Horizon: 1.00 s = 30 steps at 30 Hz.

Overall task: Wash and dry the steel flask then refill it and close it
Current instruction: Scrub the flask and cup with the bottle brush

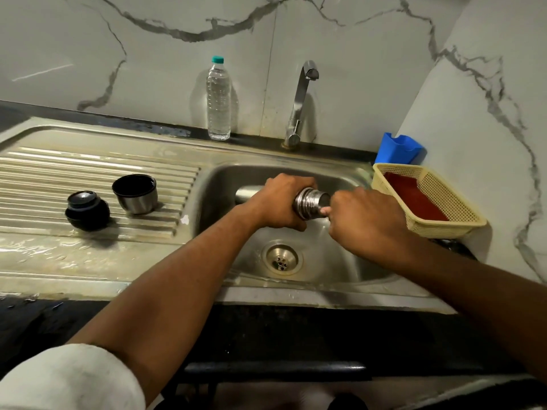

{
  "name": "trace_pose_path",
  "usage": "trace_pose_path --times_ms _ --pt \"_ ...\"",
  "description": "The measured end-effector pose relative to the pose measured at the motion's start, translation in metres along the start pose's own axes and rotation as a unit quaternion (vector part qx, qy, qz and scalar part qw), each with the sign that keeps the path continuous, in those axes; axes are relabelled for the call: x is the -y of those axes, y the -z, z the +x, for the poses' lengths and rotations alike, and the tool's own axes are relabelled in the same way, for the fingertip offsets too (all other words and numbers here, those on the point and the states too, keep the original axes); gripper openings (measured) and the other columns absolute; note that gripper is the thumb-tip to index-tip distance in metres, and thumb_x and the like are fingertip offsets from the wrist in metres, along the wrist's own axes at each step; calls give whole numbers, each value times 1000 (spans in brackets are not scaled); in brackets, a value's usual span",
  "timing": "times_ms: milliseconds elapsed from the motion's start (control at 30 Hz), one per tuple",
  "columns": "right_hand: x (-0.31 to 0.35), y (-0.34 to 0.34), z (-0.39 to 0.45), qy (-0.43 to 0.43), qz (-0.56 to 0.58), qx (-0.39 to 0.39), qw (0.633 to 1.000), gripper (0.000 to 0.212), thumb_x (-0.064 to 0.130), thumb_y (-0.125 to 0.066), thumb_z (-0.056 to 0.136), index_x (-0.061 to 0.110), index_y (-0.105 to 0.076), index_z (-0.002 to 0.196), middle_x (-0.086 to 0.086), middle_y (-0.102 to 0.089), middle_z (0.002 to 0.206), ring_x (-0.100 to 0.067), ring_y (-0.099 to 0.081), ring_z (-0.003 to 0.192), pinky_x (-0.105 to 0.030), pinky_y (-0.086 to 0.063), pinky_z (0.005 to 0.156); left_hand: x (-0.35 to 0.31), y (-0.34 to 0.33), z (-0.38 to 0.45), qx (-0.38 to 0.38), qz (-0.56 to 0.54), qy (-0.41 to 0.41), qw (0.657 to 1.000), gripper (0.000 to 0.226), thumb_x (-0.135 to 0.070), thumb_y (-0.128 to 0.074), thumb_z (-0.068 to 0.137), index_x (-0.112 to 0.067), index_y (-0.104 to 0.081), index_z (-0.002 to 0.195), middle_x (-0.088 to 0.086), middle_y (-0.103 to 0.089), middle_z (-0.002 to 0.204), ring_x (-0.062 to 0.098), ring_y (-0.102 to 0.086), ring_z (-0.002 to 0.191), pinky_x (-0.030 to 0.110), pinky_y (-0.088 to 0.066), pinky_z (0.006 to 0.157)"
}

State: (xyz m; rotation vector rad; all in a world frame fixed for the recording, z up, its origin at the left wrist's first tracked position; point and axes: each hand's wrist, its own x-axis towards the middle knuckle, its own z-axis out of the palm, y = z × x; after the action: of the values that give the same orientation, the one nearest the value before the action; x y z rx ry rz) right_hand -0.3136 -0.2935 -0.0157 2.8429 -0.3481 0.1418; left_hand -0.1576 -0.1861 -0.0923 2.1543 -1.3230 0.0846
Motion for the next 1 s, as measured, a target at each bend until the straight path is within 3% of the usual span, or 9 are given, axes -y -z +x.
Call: trace_pose_path --times_ms 133,300,433,567,633,767,833,933,1000 --pt "-23 30 8 -34 83 77 993 23 34 -59 98 19 -57 80 -4 -61 79 -17 -54 66 -30 -36 54 14 7 -4 -24 -4 25 999 63 -26 -97 58 -33 -63 111 -16 -65 101 7 -63 93 46 -57 93" --pt "-28 71 -36 53 -168 -39 984 26 33 -51 105 23 -42 83 1 -42 69 -15 -34 53 -28 -27 48 22 12 -7 -49 -46 27 997 64 -16 -97 58 -25 -65 113 -11 -69 102 8 -68 91 35 -59 85" --pt "-31 89 -74 82 -240 -83 964 31 30 -75 90 23 -49 75 3 -44 58 -20 -36 44 -23 -24 47 33 17 -12 -73 -63 30 995 66 -16 -97 60 -23 -66 117 -6 -73 106 12 -72 98 44 -62 90" --pt "-36 101 -95 49 -295 -64 952 43 41 -44 105 26 -19 73 6 -30 67 -12 -25 50 -27 -15 47 22 16 -10 -67 -84 13 994 65 -15 -96 59 -22 -66 117 -6 -73 106 13 -72 97 44 -62 87" --pt "-36 106 -98 36 -242 -63 968 43 43 -44 104 26 -22 72 6 -34 68 -10 -28 53 -28 -19 46 23 16 -8 -66 -85 9 994 65 -14 -96 61 -22 -65 118 -6 -72 107 11 -72 98 42 -62 89" --pt "-53 111 -92 -5 -177 29 984 31 53 -48 93 28 -46 75 7 -50 66 -10 -49 55 -27 -42 52 33 18 -11 -69 -73 21 995 67 -15 -96 60 -21 -65 118 -5 -72 106 12 -71 97 40 -62 89" --pt "-73 112 -87 -10 -210 -32 977 32 58 -46 84 28 -47 70 6 -49 59 -15 -50 50 -33 -51 55 38 19 -14 -83 -80 45 992 67 -16 -97 61 -22 -65 119 -5 -72 107 12 -71 98 40 -62 90" --pt "-110 108 -88 -10 -204 -108 973 47 66 -34 90 28 -39 63 4 -44 53 -23 -43 45 -40 -49 56 41 16 -14 -90 -102 62 989 64 -17 -97 60 -22 -65 116 -6 -72 105 9 -71 96 34 -61 88" --pt "-132 103 -91 4 -175 -133 976 47 63 -37 94 30 -39 61 6 -42 52 -25 -43 44 -43 -48 56 40 16 -14 -92 -123 77 985 63 -16 -96 58 -24 -66 114 -6 -72 103 6 -70 94 29 -60 84"
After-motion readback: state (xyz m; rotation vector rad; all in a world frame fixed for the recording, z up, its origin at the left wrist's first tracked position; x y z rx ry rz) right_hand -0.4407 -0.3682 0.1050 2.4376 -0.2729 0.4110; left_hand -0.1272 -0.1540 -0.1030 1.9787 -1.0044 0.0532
